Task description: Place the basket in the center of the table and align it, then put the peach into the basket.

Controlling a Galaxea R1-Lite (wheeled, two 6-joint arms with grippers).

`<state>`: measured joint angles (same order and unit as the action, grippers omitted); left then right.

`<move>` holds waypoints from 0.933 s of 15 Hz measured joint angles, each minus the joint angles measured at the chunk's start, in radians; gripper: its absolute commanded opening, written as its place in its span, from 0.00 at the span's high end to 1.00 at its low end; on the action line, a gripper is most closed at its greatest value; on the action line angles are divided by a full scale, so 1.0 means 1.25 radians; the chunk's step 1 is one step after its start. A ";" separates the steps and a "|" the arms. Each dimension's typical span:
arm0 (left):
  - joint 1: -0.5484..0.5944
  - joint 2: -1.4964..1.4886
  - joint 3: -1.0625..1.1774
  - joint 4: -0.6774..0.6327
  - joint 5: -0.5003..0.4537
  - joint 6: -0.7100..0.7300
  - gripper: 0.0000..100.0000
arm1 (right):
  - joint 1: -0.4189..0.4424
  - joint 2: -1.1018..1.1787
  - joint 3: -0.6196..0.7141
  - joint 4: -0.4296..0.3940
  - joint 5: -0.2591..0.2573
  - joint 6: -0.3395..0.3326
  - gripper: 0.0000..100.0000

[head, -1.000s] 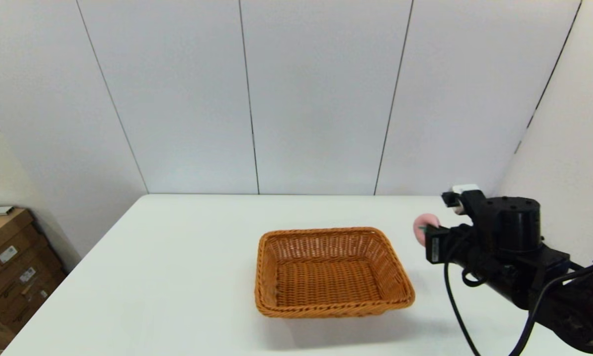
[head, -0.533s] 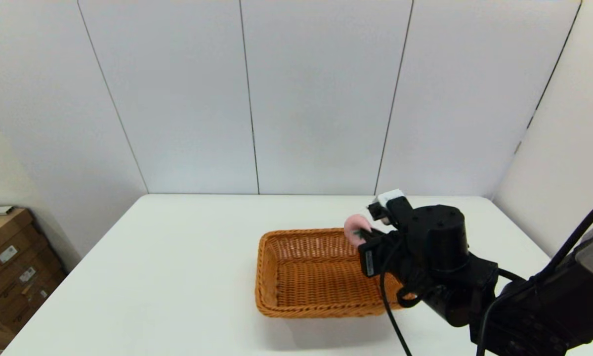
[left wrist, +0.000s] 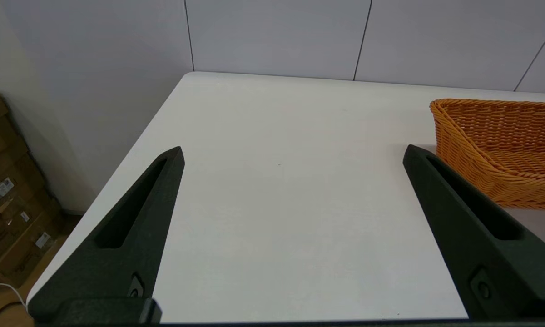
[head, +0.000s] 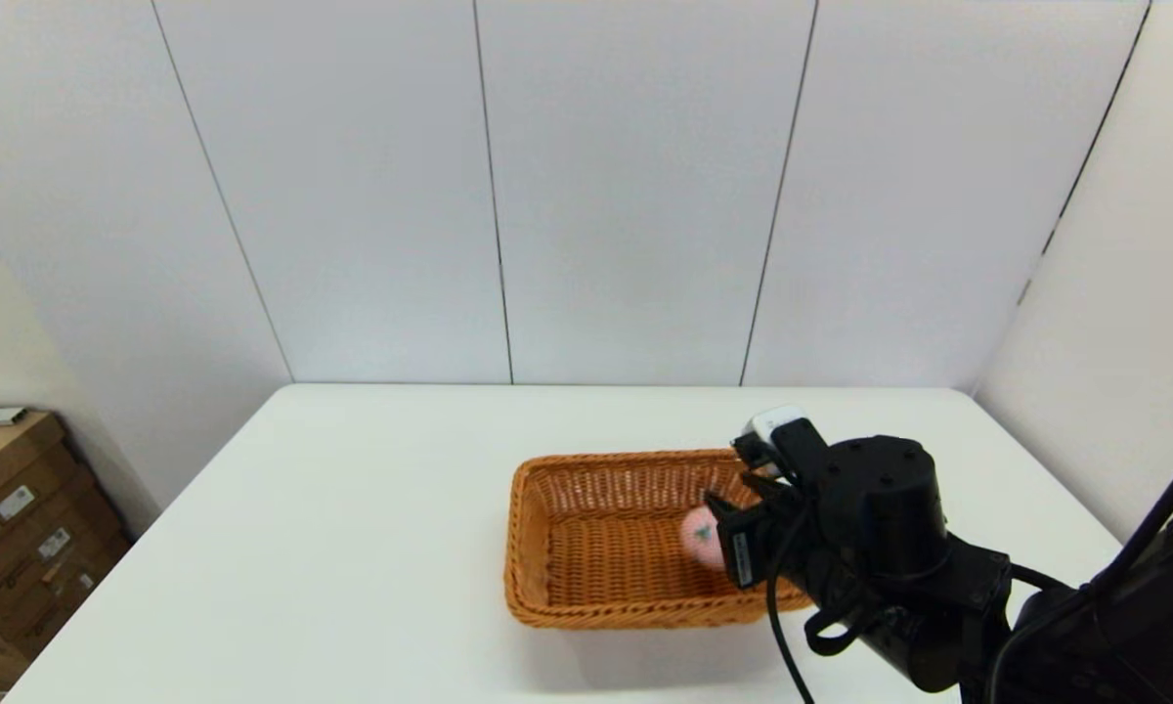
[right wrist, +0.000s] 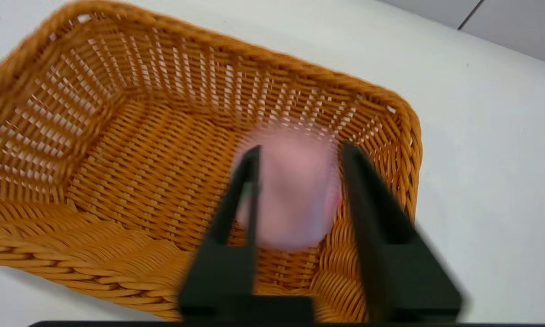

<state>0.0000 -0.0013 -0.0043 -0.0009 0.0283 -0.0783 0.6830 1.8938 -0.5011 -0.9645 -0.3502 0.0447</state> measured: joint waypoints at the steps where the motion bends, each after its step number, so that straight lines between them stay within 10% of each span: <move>1: 0.000 0.000 0.000 0.000 0.000 0.000 0.00 | 0.000 -0.008 0.001 0.000 0.000 0.005 0.00; 9: 0.000 0.000 0.000 0.000 0.000 -0.003 0.00 | -0.145 -0.138 0.018 0.002 -0.004 0.031 0.00; 14: 0.000 0.000 0.000 -0.001 0.000 -0.003 0.00 | -0.279 -0.406 0.097 0.012 -0.006 -0.085 0.00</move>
<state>0.0000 -0.0013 -0.0043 -0.0017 0.0283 -0.0817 0.3338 1.3864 -0.3800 -0.9491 -0.3579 -0.0615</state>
